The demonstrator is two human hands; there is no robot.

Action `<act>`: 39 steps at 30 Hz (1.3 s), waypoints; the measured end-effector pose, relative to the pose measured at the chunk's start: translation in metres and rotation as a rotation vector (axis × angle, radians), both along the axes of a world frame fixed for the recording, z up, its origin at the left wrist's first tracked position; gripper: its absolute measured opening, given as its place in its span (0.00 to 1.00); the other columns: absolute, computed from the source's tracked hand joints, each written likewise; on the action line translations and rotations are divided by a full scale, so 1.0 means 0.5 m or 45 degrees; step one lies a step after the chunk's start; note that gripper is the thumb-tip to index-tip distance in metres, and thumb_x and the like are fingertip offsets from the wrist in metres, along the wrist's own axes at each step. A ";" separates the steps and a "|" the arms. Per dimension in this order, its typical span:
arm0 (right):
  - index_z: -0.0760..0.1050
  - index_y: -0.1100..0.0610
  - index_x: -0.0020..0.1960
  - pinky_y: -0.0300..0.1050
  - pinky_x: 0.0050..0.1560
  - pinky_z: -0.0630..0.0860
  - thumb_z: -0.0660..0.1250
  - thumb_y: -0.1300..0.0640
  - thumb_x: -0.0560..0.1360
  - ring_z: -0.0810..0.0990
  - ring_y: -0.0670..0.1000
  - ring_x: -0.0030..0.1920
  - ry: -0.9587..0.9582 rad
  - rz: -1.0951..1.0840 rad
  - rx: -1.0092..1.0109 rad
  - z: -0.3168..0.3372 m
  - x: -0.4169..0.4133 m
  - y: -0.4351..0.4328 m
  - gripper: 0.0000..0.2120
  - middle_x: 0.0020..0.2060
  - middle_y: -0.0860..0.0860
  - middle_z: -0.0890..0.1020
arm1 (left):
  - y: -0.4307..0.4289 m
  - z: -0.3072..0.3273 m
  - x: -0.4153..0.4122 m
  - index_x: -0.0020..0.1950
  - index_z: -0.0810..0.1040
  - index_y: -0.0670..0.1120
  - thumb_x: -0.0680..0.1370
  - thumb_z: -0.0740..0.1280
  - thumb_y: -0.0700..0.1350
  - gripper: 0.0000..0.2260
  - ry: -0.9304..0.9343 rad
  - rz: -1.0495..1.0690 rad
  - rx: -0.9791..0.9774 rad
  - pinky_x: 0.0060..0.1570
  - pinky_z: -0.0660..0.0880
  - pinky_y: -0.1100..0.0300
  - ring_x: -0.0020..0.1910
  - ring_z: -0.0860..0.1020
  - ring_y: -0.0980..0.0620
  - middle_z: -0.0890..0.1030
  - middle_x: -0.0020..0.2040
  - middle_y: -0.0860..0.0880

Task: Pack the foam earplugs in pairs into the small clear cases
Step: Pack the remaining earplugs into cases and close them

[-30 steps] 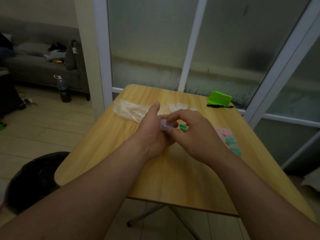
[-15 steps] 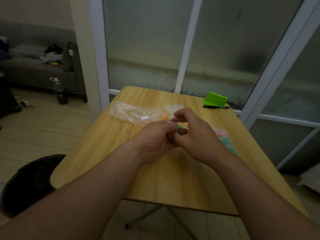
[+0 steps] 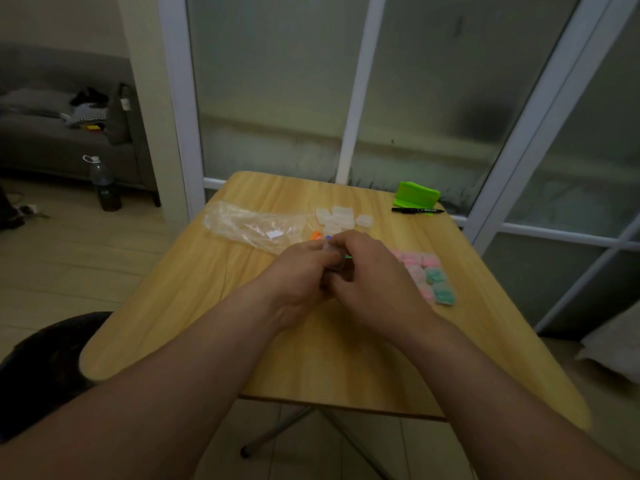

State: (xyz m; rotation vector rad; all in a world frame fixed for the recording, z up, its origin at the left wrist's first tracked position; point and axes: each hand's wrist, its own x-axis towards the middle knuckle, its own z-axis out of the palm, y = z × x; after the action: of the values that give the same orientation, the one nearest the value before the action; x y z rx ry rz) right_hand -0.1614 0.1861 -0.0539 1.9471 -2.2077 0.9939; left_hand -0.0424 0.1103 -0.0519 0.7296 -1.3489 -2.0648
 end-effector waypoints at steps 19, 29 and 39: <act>0.79 0.46 0.66 0.48 0.59 0.77 0.72 0.52 0.77 0.78 0.45 0.56 -0.021 0.098 0.145 0.033 -0.041 0.049 0.17 0.55 0.46 0.80 | 0.034 0.001 0.003 0.62 0.83 0.46 0.87 0.62 0.44 0.11 -0.179 -0.132 -0.248 0.48 0.86 0.52 0.40 0.85 0.53 0.83 0.43 0.47; 0.78 0.48 0.66 0.44 0.55 0.79 0.75 0.51 0.79 0.79 0.42 0.55 -0.144 -0.251 0.171 0.055 -0.233 0.167 0.17 0.57 0.45 0.81 | 0.025 0.032 -0.039 0.66 0.76 0.45 0.86 0.63 0.51 0.13 -0.133 0.061 -0.125 0.43 0.81 0.54 0.41 0.86 0.49 0.87 0.54 0.41; 0.75 0.43 0.66 0.37 0.49 0.73 0.74 0.45 0.79 0.76 0.40 0.56 -0.153 -0.319 0.392 0.019 -0.278 0.246 0.17 0.57 0.40 0.77 | 0.034 0.029 -0.061 0.64 0.78 0.44 0.84 0.64 0.49 0.13 -0.092 0.204 -0.091 0.42 0.79 0.56 0.38 0.84 0.50 0.88 0.45 0.46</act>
State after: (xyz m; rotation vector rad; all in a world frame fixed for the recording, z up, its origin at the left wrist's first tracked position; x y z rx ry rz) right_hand -0.3002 0.3092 -0.0446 1.6855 -2.7289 0.7952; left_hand -0.0729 0.1272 -0.0374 0.8593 -1.3499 -1.8717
